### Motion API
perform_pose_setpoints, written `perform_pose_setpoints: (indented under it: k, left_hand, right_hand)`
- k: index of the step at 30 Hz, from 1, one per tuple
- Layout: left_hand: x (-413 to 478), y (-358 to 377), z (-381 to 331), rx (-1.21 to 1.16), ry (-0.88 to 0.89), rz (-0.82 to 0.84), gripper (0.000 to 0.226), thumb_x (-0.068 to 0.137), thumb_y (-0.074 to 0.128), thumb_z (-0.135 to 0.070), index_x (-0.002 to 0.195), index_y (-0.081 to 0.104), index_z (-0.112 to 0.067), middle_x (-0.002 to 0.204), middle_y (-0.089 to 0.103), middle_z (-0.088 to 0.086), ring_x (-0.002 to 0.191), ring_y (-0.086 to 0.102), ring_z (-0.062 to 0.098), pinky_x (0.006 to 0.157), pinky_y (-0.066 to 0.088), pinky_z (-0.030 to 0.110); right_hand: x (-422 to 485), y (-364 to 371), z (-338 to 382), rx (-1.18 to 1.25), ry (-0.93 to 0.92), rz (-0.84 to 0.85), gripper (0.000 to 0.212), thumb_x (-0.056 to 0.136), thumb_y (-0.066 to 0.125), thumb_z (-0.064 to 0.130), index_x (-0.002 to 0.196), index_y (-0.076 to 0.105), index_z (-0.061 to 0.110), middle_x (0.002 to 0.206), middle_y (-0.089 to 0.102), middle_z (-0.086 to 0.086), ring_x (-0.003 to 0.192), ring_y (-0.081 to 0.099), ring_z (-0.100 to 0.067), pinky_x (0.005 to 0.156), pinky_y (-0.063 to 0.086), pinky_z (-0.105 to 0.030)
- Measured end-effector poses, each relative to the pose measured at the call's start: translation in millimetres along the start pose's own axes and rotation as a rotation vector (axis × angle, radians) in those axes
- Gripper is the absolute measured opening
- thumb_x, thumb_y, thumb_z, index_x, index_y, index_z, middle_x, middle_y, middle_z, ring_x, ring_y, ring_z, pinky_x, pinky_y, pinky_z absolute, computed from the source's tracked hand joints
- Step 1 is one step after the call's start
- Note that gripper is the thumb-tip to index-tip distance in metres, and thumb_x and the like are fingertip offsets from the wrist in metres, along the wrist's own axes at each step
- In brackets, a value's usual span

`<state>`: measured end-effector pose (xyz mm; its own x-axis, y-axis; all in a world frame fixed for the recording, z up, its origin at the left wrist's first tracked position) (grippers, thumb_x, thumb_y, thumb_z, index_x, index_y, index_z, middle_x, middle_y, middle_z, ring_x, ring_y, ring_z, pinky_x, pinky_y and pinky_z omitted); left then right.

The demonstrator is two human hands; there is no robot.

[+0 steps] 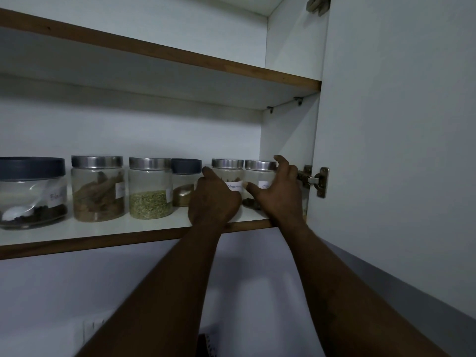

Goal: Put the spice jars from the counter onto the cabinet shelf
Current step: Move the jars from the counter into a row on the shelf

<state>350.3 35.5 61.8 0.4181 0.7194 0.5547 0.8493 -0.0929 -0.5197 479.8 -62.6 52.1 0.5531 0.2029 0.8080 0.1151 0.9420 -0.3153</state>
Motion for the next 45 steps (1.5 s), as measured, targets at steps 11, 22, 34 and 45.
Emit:
perform_pose_setpoints:
  k: [11, 22, 34, 45]
  left_hand:
    - [-1.3, -0.6, -1.7, 0.022, 0.009, 0.039, 0.077, 0.081, 0.077, -0.044, 0.136, 0.037, -0.007, 0.132, 0.056, 0.014, 0.118, 0.058, 0.034, 0.089, 0.05, 0.043]
    - [5.6, 5.7, 0.4, 0.09, 0.055, 0.102, 0.08, 0.083, 0.071, -0.055, 0.141, 0.035, -0.013, 0.137, 0.055, 0.013, 0.124, 0.055, 0.033, 0.094, 0.047, 0.043]
    - [17.7, 15.2, 0.4, 0.263, 0.064, 0.316, 0.098, 0.079, 0.059, -0.078, 0.149, 0.027, -0.016, 0.142, 0.055, 0.011, 0.128, 0.055, 0.032, 0.101, 0.042, 0.042]
    - [22.3, 25.3, -1.1, 0.412, 0.07, 0.302, 0.067, 0.093, 0.059, -0.055, 0.14, 0.037, -0.013, 0.137, 0.058, 0.012, 0.123, 0.057, 0.03, 0.098, 0.041, 0.039]
  right_hand:
    - [-5.1, 0.0, 3.4, -0.084, -0.09, -0.087, 0.084, 0.081, 0.07, 0.048, 0.152, 0.039, 0.017, 0.149, 0.046, -0.008, 0.134, 0.045, -0.027, 0.106, 0.046, -0.042]
    - [-5.8, 0.2, 9.0, -0.208, 0.002, -0.028, 0.081, 0.093, 0.066, 0.037, 0.161, 0.025, 0.021, 0.167, 0.026, -0.008, 0.151, 0.026, -0.032, 0.117, 0.032, -0.047]
    - [-12.6, -1.9, 14.7, -0.331, 0.004, -0.068, 0.087, 0.084, 0.076, 0.016, 0.158, 0.03, 0.026, 0.167, 0.025, -0.003, 0.15, 0.026, -0.026, 0.111, 0.041, -0.044]
    - [-12.8, -2.5, 15.7, -0.375, 0.018, -0.002, 0.092, 0.081, 0.076, 0.011, 0.16, 0.03, 0.027, 0.169, 0.02, -0.003, 0.151, 0.022, -0.029, 0.115, 0.041, -0.048]
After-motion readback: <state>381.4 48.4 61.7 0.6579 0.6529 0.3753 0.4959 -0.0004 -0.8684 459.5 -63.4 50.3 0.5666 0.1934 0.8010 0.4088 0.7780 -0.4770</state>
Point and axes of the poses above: each hand's wrist, its own x-axis towards the middle knuckle, its own y-axis out of the palm, z = x × y, the point moved 1 cm from there along x, towards the middle knuckle
